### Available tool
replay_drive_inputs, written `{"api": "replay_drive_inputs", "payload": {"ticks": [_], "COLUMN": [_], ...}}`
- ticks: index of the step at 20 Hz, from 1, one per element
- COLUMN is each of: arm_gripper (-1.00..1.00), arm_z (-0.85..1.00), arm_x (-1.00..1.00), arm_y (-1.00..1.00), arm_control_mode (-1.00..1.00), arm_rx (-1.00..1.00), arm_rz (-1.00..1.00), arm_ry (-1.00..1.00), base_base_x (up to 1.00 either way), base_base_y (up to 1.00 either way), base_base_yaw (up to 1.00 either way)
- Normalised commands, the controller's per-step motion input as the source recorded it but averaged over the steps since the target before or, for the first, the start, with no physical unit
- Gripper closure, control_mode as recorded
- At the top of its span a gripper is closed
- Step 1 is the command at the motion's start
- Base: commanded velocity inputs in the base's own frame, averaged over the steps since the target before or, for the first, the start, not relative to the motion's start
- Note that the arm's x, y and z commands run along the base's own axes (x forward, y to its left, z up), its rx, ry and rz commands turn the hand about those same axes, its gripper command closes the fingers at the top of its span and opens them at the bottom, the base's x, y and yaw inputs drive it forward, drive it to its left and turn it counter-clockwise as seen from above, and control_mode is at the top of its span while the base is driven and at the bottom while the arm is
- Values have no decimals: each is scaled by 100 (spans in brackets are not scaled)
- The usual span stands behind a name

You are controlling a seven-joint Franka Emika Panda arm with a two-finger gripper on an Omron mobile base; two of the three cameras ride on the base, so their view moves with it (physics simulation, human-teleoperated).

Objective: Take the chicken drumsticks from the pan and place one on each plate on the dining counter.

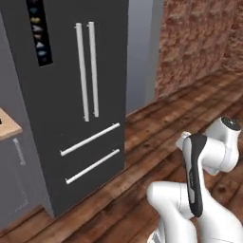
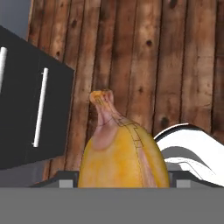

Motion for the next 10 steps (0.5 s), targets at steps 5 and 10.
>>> {"api": "replay_drive_inputs", "payload": {"ticks": [5, 10], "arm_gripper": [100, 100], "arm_z": [0, 0], "arm_x": [0, 0], "arm_y": [0, 0], "arm_control_mode": [100, 100], "arm_rx": [0, 0], "arm_rz": [0, 0], "arm_ry": [0, 0], "base_base_x": [100, 100], "base_base_y": [-44, -54], "base_base_yaw": [-54, -51]}}
